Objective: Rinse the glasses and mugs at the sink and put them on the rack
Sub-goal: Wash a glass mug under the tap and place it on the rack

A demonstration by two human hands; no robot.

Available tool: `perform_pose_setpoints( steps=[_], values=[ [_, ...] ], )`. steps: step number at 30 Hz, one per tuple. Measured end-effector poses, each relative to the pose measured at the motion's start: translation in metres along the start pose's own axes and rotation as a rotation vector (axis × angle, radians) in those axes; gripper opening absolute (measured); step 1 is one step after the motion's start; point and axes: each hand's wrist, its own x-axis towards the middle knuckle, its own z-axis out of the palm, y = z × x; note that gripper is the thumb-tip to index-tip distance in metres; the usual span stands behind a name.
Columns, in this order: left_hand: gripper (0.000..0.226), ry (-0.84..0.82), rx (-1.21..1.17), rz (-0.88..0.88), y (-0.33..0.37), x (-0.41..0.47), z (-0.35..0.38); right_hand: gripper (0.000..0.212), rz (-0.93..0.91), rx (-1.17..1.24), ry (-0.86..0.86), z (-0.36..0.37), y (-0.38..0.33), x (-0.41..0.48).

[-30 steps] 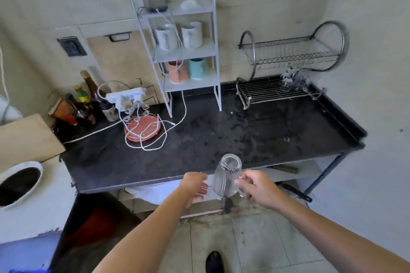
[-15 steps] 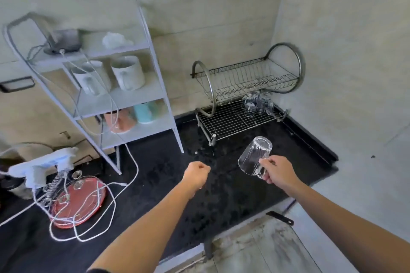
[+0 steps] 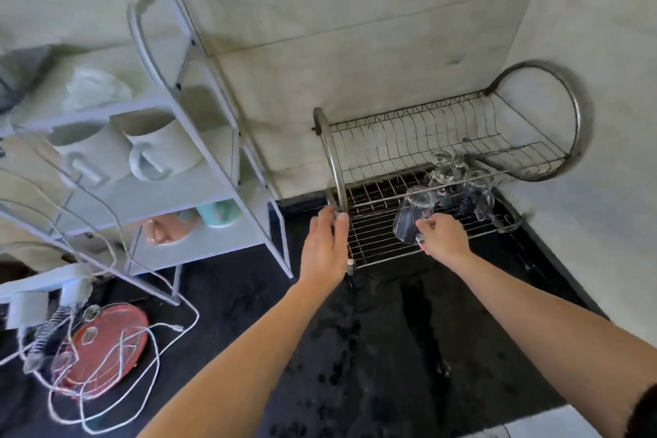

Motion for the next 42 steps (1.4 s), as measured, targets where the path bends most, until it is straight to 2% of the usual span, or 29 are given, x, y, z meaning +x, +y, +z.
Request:
perform_pose_setpoints(
  steps=[3,5,9,13,18,19,22,25,28,32,37,42],
  values=[
    [0.036,0.06,0.03,0.002,-0.002,0.015,0.019,0.025,-0.022,-0.097,-0.058,0.014,-0.004,0.051],
    [0.041,0.115,0.034,-0.018,-0.006,0.017,0.027,0.022,-0.093,-0.241,-0.08,0.02,-0.005,0.075],
    [0.058,0.19,0.022,-0.04,-0.009,0.017,0.033,0.024,-0.126,-0.303,-0.133,0.027,-0.007,0.111],
    [0.063,0.222,0.035,-0.061,-0.006,0.016,0.036,0.037,-0.089,-0.201,-0.002,0.036,-0.006,0.131],
    [0.055,0.203,0.016,-0.057,-0.005,0.012,0.033,0.021,-0.054,-0.089,0.0,0.032,-0.002,0.115],
    [0.05,0.189,0.017,-0.058,-0.004,0.01,0.031,0.019,-0.045,-0.067,0.016,0.03,-0.003,0.104],
    [0.033,0.168,0.054,-0.078,-0.01,-0.005,0.02,0.045,-0.025,-0.077,0.058,0.028,-0.003,0.056],
    [0.025,0.127,0.133,-0.214,-0.037,-0.044,0.0,0.048,-0.192,-0.16,0.051,0.044,-0.005,0.004],
    [0.022,0.077,0.247,-0.366,-0.077,-0.11,-0.031,0.034,-0.367,-0.2,-0.077,0.075,-0.02,-0.059],
    [0.021,0.108,0.336,-0.54,-0.137,-0.222,-0.08,0.024,-0.525,-0.28,-0.295,0.128,-0.045,-0.163],
    [0.019,0.25,0.364,-0.7,-0.196,-0.386,-0.142,0.021,-0.757,-0.322,-0.537,0.216,-0.071,-0.307],
    [0.018,0.427,0.361,-0.869,-0.224,-0.527,-0.19,0.021,-0.937,-0.361,-0.742,0.285,-0.101,-0.438]
  ],
)
